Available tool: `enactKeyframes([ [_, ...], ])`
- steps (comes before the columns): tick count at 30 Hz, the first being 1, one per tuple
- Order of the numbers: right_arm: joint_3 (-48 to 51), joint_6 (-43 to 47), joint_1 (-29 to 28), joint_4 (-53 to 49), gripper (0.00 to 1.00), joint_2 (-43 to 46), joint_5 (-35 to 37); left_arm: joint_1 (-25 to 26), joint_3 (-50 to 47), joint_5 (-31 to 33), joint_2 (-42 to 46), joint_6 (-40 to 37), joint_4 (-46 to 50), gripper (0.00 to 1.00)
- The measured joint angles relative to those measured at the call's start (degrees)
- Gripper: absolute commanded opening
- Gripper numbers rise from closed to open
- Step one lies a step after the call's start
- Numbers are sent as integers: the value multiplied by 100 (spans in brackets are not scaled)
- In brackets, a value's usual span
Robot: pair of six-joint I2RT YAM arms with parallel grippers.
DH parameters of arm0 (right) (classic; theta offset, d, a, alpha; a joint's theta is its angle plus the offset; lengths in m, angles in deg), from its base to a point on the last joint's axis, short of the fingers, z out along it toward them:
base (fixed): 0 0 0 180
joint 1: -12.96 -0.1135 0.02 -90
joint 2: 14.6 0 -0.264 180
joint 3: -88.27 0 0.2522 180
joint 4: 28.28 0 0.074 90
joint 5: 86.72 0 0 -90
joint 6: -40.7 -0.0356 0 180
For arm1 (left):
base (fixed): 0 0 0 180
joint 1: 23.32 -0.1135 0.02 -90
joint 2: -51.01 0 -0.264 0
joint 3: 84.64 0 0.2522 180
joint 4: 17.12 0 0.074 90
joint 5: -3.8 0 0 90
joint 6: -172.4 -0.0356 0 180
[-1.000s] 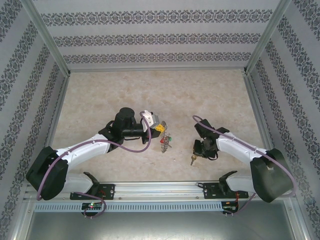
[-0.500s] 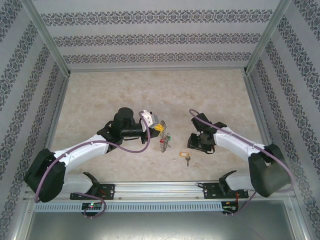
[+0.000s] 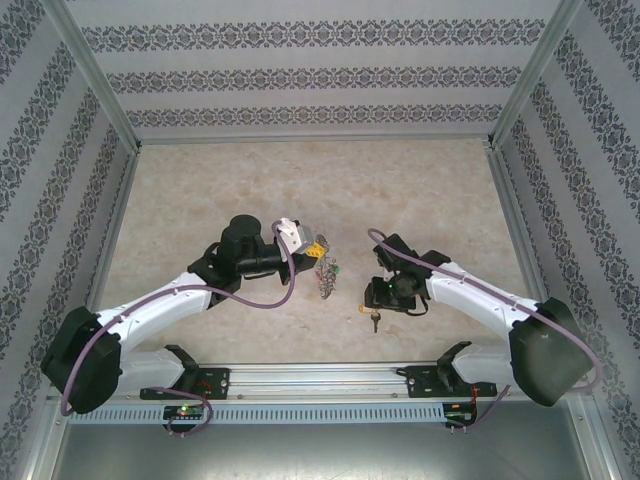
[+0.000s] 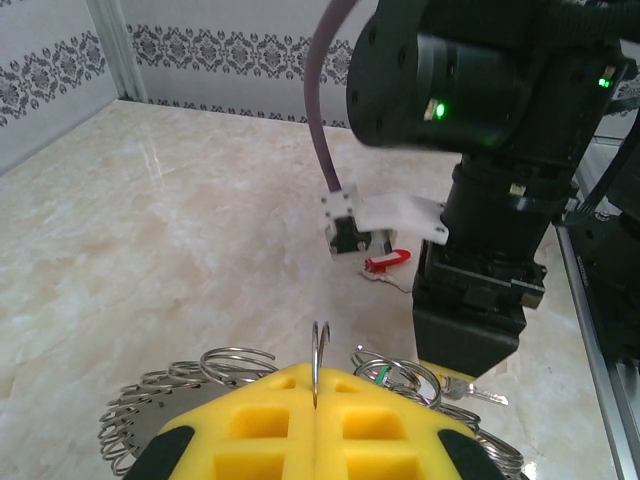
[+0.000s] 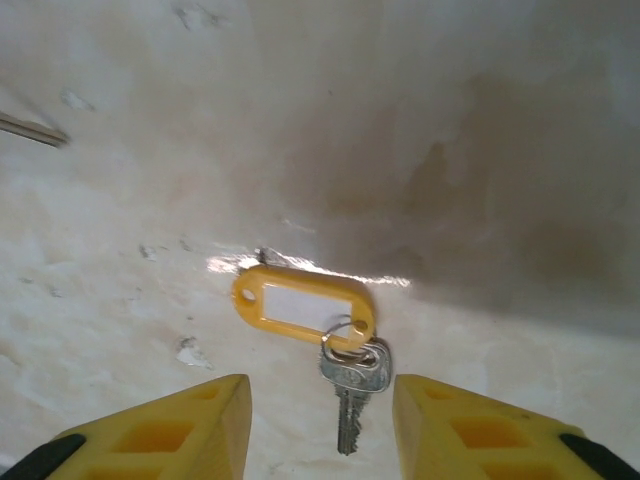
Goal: Put the keys on the keyring
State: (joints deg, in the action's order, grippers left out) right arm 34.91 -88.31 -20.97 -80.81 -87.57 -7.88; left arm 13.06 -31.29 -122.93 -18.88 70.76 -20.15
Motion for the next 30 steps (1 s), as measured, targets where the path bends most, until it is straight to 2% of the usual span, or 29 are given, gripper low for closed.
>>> enactKeyframes([
  [11, -369, -9, -487, -258, 39, -990, 494, -2, -151, 125, 142, -7, 22, 0],
  [18, -483, -9, -608, -236, 39, -1143, 542, -11, -240, 153, 214, -4, 20, 0],
  [30, -483, -24, -595, -232, 29, -1292, 603, -11, -326, 249, 374, -7, 20, 0],
])
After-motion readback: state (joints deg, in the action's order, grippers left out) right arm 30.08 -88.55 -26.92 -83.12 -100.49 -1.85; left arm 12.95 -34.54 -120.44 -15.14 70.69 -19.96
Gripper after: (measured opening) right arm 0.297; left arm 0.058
